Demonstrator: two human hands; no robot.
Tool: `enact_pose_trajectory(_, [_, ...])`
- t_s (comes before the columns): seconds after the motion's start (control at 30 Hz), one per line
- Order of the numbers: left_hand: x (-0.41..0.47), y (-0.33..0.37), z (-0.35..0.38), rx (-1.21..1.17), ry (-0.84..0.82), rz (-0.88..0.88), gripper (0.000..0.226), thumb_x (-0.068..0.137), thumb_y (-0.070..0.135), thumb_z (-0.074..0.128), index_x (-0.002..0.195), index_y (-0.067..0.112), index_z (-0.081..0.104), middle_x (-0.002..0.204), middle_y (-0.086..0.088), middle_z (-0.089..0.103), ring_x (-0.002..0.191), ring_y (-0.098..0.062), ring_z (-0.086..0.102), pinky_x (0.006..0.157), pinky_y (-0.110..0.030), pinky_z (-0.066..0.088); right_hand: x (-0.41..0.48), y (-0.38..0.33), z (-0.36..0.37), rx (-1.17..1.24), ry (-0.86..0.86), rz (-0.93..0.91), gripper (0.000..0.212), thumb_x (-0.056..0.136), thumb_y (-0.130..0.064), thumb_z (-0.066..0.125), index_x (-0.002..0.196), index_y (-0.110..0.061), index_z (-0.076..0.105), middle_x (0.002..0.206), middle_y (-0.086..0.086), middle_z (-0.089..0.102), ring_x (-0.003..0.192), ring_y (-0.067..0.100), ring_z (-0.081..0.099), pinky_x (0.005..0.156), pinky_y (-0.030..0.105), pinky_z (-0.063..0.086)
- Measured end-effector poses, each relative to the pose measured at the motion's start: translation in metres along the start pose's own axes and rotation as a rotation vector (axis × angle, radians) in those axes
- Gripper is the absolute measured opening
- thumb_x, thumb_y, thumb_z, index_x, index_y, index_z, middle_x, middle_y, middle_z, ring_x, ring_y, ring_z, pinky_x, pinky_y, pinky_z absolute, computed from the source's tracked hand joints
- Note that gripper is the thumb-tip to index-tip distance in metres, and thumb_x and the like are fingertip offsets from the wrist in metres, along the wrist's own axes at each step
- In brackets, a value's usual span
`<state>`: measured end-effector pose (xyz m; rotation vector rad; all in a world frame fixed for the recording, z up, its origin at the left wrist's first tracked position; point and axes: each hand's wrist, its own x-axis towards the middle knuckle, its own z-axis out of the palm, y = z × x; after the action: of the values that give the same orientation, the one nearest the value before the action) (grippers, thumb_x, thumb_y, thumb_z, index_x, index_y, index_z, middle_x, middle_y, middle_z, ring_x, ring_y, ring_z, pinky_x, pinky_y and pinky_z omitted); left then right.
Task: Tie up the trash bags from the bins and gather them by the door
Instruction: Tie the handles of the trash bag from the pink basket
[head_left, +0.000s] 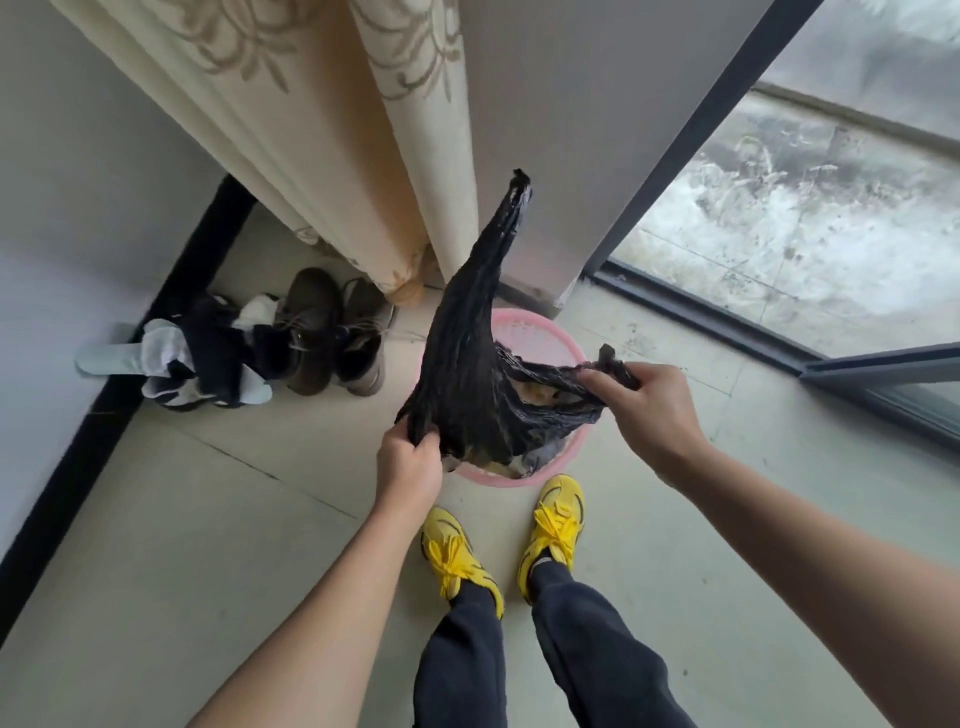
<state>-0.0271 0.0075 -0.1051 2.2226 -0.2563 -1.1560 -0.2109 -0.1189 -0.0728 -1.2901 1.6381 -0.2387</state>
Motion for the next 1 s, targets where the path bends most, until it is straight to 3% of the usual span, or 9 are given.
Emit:
enact_pose_trajectory(0.13, [-0.046, -0.011, -0.039, 0.031, -0.013, -0.003, 0.027, 0.092, 0.004, 0.051, 0.115, 0.006, 0.064, 0.106, -0.011, 0.07, 0.09, -0.028, 0.064, 0.071, -0.023, 0.047, -0.052, -0.013, -0.011, 0.067, 0.031, 0.011, 0.04, 0.09, -0.027, 0.066, 0.069, 0.007, 0.062, 0.052, 0.0, 0.036, 0.048, 0.014, 0.026, 0.049, 0.027, 0.021])
enact_pose_trajectory(0.23, [-0.077, -0.031, -0.068, 0.062, -0.01, 0.031, 0.02, 0.09, -0.003, 0.051, 0.1, 0.006, 0.066, 0.093, -0.01, 0.069, 0.076, -0.024, 0.064, 0.051, -0.011, 0.045, -0.094, -0.009, -0.009, 0.12, 0.057, 0.019, 0.037, 0.089, -0.021, 0.065, 0.064, 0.005, 0.056, 0.05, 0.0, 0.032, 0.049, 0.017, 0.026, 0.051, 0.028, 0.02])
enact_pose_trajectory(0.33, [-0.103, -0.069, -0.092, 0.147, 0.002, 0.052, 0.016, 0.085, -0.004, 0.052, 0.079, 0.008, 0.061, 0.074, -0.008, 0.066, 0.059, -0.017, 0.06, 0.047, -0.012, 0.045, -0.138, 0.004, 0.0, 0.171, 0.082, -0.01, 0.04, 0.089, -0.017, 0.062, 0.07, 0.016, 0.052, 0.058, 0.007, 0.032, 0.056, 0.018, 0.027, 0.051, 0.029, 0.019])
enact_pose_trajectory(0.43, [-0.128, -0.112, -0.114, 0.108, -0.026, 0.07, 0.011, 0.078, 0.0, 0.057, 0.07, 0.007, 0.061, 0.064, -0.006, 0.069, 0.059, -0.021, 0.068, 0.056, -0.024, 0.057, -0.188, 0.021, 0.015, 0.228, 0.136, -0.06, 0.037, 0.088, -0.016, 0.06, 0.063, 0.009, 0.049, 0.06, 0.008, 0.031, 0.054, 0.017, 0.025, 0.05, 0.029, 0.018])
enact_pose_trajectory(0.57, [-0.167, -0.167, -0.144, 0.181, 0.009, 0.124, 0.023, 0.075, 0.016, 0.068, 0.059, 0.021, 0.053, 0.059, 0.005, 0.059, 0.06, -0.019, 0.057, 0.052, -0.024, 0.039, -0.25, 0.051, 0.039, 0.293, 0.178, -0.089, 0.029, 0.088, -0.015, 0.06, 0.062, -0.005, 0.049, 0.061, 0.009, 0.034, 0.055, 0.018, 0.028, 0.051, 0.029, 0.021])
enact_pose_trajectory(0.7, [-0.182, -0.226, -0.16, 0.213, 0.053, 0.05, 0.026, 0.088, 0.015, 0.058, 0.062, 0.018, 0.051, 0.065, -0.004, 0.059, 0.073, -0.034, 0.057, 0.055, -0.031, 0.037, -0.282, 0.083, 0.054, 0.346, 0.164, -0.03, 0.02, 0.088, -0.018, 0.059, 0.072, -0.006, 0.056, 0.067, 0.011, 0.035, 0.058, 0.02, 0.03, 0.051, 0.03, 0.022])
enact_pose_trajectory(0.83, [-0.185, -0.276, -0.152, 0.215, 0.082, 0.059, 0.02, 0.093, 0.019, 0.053, 0.076, 0.008, 0.056, 0.085, -0.018, 0.065, 0.083, -0.04, 0.06, 0.07, -0.04, 0.048, -0.281, 0.12, 0.065, 0.341, 0.126, 0.055, 0.019, 0.09, -0.02, 0.058, 0.076, -0.008, 0.054, 0.062, 0.007, 0.034, 0.048, 0.018, 0.029, 0.046, 0.027, 0.024])
enact_pose_trajectory(1.0, [-0.153, -0.344, -0.106, 0.131, 0.069, 0.045, 0.013, 0.093, 0.019, 0.052, 0.083, 0.011, 0.056, 0.079, -0.005, 0.061, 0.083, -0.035, 0.059, 0.073, -0.037, 0.047, -0.236, 0.199, 0.1, 0.329, 0.042, 0.16, 0.035, 0.093, -0.019, 0.056, 0.063, -0.011, 0.04, 0.057, 0.005, 0.035, 0.048, 0.02, 0.029, 0.047, 0.028, 0.024])
